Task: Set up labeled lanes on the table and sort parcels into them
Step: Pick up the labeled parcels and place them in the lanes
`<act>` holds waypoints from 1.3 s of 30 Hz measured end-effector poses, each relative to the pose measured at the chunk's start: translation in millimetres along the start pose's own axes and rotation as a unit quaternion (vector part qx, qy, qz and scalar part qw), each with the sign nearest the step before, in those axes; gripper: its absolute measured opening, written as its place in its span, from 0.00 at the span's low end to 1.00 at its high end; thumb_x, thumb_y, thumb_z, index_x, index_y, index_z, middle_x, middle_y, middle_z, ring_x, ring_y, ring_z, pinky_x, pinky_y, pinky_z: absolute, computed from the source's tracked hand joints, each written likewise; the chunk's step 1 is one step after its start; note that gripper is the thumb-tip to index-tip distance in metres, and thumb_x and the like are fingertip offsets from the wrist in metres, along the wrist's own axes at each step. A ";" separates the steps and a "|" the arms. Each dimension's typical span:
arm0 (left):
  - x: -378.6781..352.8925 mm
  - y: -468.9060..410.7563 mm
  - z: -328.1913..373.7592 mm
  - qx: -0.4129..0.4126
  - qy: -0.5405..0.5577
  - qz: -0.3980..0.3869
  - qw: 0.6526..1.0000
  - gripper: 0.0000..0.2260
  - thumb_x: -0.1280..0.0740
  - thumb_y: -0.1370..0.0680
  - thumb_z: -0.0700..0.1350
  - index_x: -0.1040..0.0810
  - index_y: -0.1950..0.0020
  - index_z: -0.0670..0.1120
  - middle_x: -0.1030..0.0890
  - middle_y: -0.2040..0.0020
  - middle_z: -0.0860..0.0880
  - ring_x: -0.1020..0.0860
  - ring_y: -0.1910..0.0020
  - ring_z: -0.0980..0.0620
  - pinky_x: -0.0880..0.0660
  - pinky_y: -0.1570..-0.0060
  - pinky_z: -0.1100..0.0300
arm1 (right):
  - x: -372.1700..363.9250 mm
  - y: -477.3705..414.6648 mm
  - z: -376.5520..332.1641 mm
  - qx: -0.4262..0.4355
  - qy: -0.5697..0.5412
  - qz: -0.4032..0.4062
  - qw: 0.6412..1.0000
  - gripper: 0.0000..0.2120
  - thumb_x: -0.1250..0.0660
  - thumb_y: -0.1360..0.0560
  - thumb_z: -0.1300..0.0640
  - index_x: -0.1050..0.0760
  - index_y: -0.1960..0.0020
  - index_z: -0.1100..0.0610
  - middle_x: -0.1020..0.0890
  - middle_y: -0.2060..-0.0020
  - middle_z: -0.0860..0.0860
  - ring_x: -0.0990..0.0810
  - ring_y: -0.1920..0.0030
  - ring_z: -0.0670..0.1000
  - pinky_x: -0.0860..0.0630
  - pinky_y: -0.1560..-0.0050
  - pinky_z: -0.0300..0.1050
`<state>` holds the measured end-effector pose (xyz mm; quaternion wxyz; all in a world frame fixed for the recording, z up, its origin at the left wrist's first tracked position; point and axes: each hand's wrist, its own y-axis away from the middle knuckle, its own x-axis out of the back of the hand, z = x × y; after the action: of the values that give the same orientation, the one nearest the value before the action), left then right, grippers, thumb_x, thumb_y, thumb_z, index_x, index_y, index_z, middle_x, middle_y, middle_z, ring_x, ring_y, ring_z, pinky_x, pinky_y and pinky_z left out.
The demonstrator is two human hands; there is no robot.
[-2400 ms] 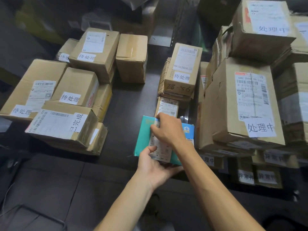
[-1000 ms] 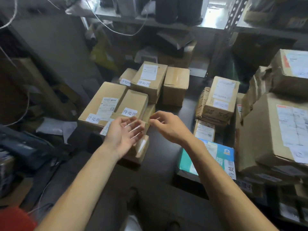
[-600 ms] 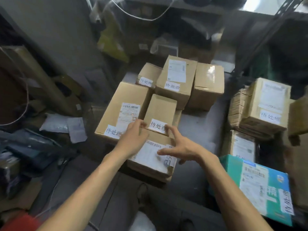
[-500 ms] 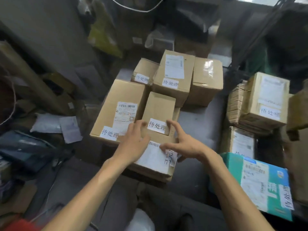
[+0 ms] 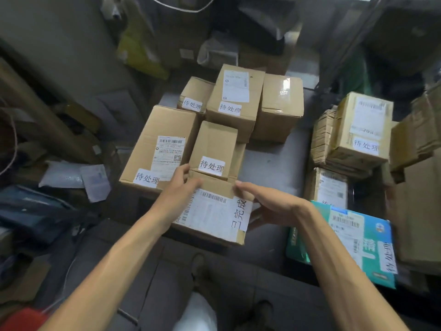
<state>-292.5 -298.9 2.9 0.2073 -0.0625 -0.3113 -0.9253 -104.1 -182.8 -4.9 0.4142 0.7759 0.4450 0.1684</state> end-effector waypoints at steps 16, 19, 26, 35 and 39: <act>-176.1 100.1 101.6 -0.193 0.160 -0.119 0.961 0.36 0.26 0.33 0.57 0.30 0.28 0.47 0.17 0.38 0.45 0.17 0.41 0.44 0.18 0.46 0.43 | 95.8 206.0 81.0 0.274 -0.131 0.104 0.947 0.28 0.27 0.34 0.44 0.20 0.41 0.61 0.17 0.50 0.59 0.19 0.50 0.57 0.20 0.39 0.54; -224.0 109.2 114.6 -0.219 0.209 -0.193 0.933 0.27 0.28 0.29 0.49 0.26 0.32 0.42 0.15 0.43 0.44 0.15 0.47 0.46 0.17 0.55 0.56 | 117.5 232.4 85.4 0.291 -0.111 0.150 0.938 0.41 0.28 0.40 0.39 0.22 0.35 0.63 0.15 0.48 0.58 0.19 0.49 0.51 0.20 0.41 0.48; -281.8 103.4 173.0 -0.247 0.147 -0.329 0.900 0.44 0.22 0.33 0.60 0.35 0.25 0.40 0.25 0.33 0.32 0.21 0.40 0.33 0.21 0.44 0.40 | 159.8 280.6 107.1 0.351 -0.149 0.239 0.893 0.34 0.29 0.35 0.42 0.24 0.36 0.63 0.14 0.44 0.58 0.15 0.47 0.54 0.17 0.48 0.43; -405.2 146.3 229.8 -0.284 0.076 -0.421 0.858 0.33 0.28 0.29 0.56 0.30 0.28 0.46 0.20 0.36 0.40 0.18 0.40 0.40 0.18 0.47 0.46 | 223.4 366.8 179.9 0.357 -0.198 0.357 0.840 0.46 0.26 0.37 0.35 0.31 0.29 0.61 0.19 0.37 0.60 0.16 0.40 0.56 0.18 0.44 0.47; -486.4 182.8 238.2 -0.297 0.051 -0.467 0.831 0.30 0.29 0.31 0.56 0.26 0.32 0.44 0.18 0.40 0.40 0.18 0.42 0.39 0.18 0.46 0.46 | 250.0 410.5 237.8 0.358 -0.224 0.419 0.804 0.46 0.25 0.37 0.31 0.29 0.29 0.59 0.17 0.39 0.57 0.16 0.40 0.57 0.20 0.39 0.59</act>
<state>222.3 -119.5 174.6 -0.2623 0.0793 -0.0029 -0.9617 408.7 -199.6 150.9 0.0840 0.9962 -0.0003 -0.0241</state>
